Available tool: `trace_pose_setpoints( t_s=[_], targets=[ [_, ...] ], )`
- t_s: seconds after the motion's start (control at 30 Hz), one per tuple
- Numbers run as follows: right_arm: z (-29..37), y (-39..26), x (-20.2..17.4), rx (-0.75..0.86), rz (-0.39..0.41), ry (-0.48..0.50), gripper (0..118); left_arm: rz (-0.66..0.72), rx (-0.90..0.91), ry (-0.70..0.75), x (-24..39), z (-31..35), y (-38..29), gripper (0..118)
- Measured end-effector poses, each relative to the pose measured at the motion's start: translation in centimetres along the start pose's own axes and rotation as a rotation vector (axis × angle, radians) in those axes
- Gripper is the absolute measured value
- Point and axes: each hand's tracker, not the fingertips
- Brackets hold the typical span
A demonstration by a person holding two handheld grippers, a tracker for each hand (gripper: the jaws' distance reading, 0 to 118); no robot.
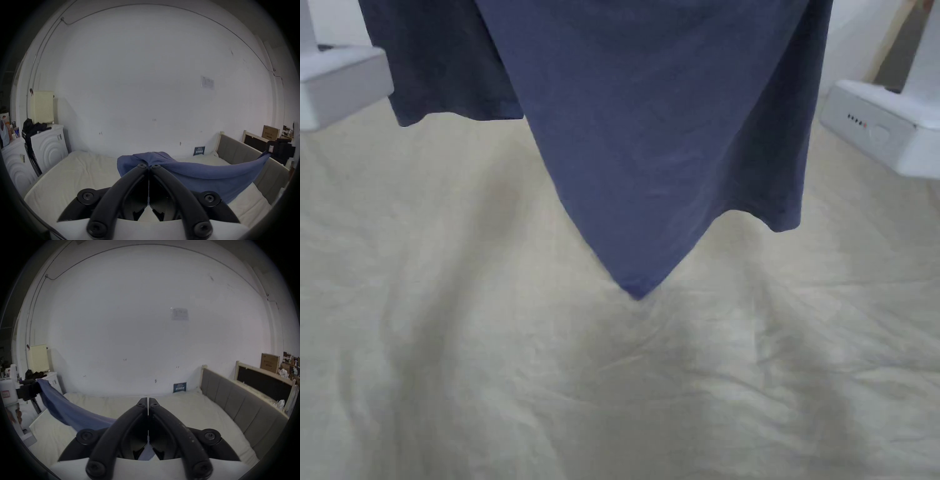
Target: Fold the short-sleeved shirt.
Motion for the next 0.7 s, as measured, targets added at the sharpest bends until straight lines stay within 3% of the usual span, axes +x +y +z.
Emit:
trace_pose_setpoints(
  t_s=[0.2, 0.43, 0.7],
  targets=[
    [3.7, -9.5, 1.5, -0.147, -0.031, 0.071, 2, -0.050, -0.125, -0.025, -1.7, 3.8, -8.9, 0],
    [8.1, -23.6, 2.7, -0.422, -0.115, 0.070, 2, 0.049, -0.410, -0.013, -2.9, 9.5, -24.8, 0],
    [9.0, -38.1, 1.1, -0.734, -0.090, 0.042, 2, 0.115, -0.683, 0.107, -2.7, 13.4, -36.8, 0]
  ],
)
